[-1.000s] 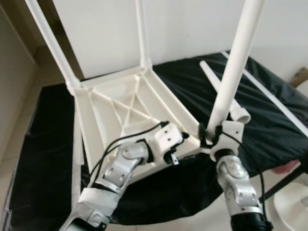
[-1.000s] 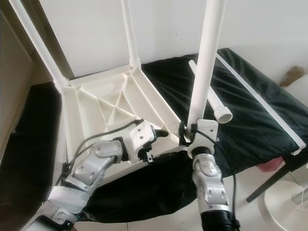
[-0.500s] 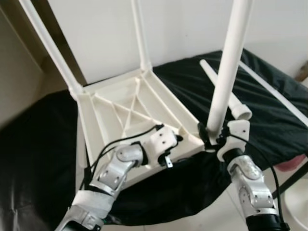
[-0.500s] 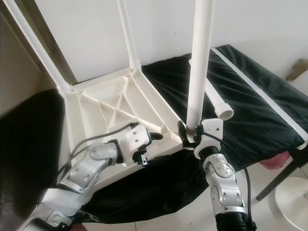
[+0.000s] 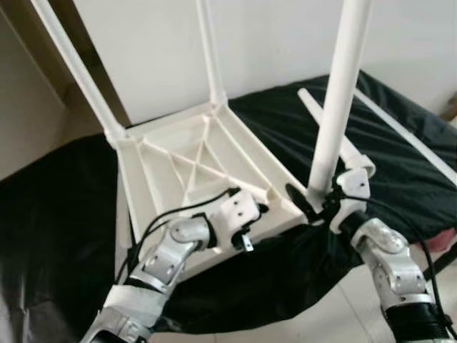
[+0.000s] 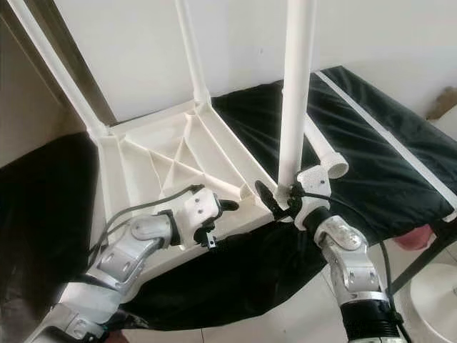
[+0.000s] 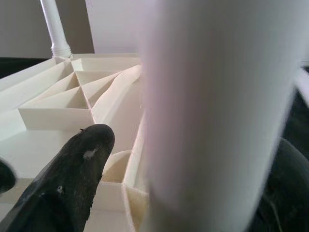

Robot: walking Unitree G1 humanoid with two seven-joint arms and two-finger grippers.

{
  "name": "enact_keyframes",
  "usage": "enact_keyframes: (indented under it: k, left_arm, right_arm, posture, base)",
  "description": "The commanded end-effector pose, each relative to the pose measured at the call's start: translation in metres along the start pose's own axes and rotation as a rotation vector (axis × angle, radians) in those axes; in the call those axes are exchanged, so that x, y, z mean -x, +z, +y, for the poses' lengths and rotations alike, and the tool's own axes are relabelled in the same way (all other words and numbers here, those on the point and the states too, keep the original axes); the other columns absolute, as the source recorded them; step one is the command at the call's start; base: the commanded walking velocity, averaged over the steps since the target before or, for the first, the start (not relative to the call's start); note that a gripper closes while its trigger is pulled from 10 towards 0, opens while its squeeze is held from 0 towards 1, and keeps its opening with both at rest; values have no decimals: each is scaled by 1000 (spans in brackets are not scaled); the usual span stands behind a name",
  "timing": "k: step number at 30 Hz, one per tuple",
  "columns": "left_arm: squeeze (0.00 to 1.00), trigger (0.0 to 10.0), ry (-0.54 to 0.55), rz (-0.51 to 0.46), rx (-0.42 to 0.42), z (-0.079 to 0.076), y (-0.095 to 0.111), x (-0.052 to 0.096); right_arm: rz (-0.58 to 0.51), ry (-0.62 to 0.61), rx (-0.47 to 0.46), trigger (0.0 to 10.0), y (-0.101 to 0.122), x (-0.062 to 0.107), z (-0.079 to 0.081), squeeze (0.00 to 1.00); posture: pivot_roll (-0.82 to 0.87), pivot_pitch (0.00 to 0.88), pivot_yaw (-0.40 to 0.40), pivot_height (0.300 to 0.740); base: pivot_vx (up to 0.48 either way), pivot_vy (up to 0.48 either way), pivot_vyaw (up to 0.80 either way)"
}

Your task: Building children table

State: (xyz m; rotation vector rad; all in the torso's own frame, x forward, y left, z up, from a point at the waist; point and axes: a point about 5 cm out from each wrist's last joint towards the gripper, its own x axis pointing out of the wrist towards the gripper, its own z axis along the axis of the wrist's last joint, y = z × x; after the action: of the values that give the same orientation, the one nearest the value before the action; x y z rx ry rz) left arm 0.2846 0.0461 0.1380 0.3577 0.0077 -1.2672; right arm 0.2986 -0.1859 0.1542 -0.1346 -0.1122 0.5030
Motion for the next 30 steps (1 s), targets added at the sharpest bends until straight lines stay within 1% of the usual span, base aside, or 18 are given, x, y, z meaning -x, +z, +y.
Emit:
enact_keyframes:
  k: [1, 3, 4, 6, 9, 13, 14, 16, 17, 18, 25, 30]
  left_arm:
    - [0, 10000, -66, 17, -9, -4, -2, 2]
    - [0, 10000, -63, 13, -9, -4, -1, 1]
    - [0, 10000, -63, 13, -9, -4, -1, 1]
    - [0, 10000, -58, 4, -8, -3, 1, 0]
    - [0, 10000, -55, 0, -12, -3, 2, -1]
    - [0, 10000, -56, 1, -15, -3, 2, 0]
    - [0, 10000, -58, 1, -16, -3, 2, 1]
    - [0, 10000, -59, 1, -17, -3, 2, 2]
    - [0, 10000, -60, 2, -18, -2, 2, 2]
    - [0, 10000, -61, 3, -18, -2, 2, 2]
    - [0, 10000, -68, -1, -17, -4, 3, 1]
    - [0, 10000, -70, 3, -16, -4, 2, 1]
  right_arm:
    - [8, 27, -14, 10000, -1, -2, -1, 0]
    - [18, 50, 5, 10000, 0, -2, -7, 0]
    - [18, 50, 5, 10000, 0, -2, -7, 0]
    - [31, 58, 30, 10000, 1, -1, -14, 0]
    - [44, 61, 38, 10000, 0, -1, -19, 0]
    - [57, 71, 45, 10000, -2, 1, -20, 0]
    - [58, 77, 47, 6157, -3, 1, -19, 0]
    - [58, 81, 47, 6157, -4, 1, -19, 0]
    - [58, 85, 46, 3961, -5, 1, -19, 0]
    - [59, 89, 45, 0, -5, 1, -19, 0]
    - [65, 108, 40, 0, -9, 4, -18, 0]
    - [77, 79, 21, 0, -15, 7, -18, 0]
  posture:
    - [-126, 0, 129, 740]
    - [-124, 0, 121, 740]
    - [-124, 0, 121, 740]
    - [-123, 0, 118, 740]
    - [-119, 0, 114, 740]
    - [-116, 0, 115, 740]
    - [-118, 0, 118, 740]
    - [-118, 0, 118, 740]
    - [-118, 0, 118, 740]
    - [-118, 0, 118, 740]
    - [-119, 0, 121, 740]
    - [-119, 0, 121, 740]
  base:
    - [0, 0, 0]
    - [0, 0, 0]
    - [0, 0, 0]
    - [0, 0, 0]
    - [0, 0, 0]
    - [0, 0, 0]
    - [0, 0, 0]
    - [0, 0, 0]
    - [0, 0, 0]
    - [0, 0, 0]
    - [0, 0, 0]
    - [0, 0, 0]
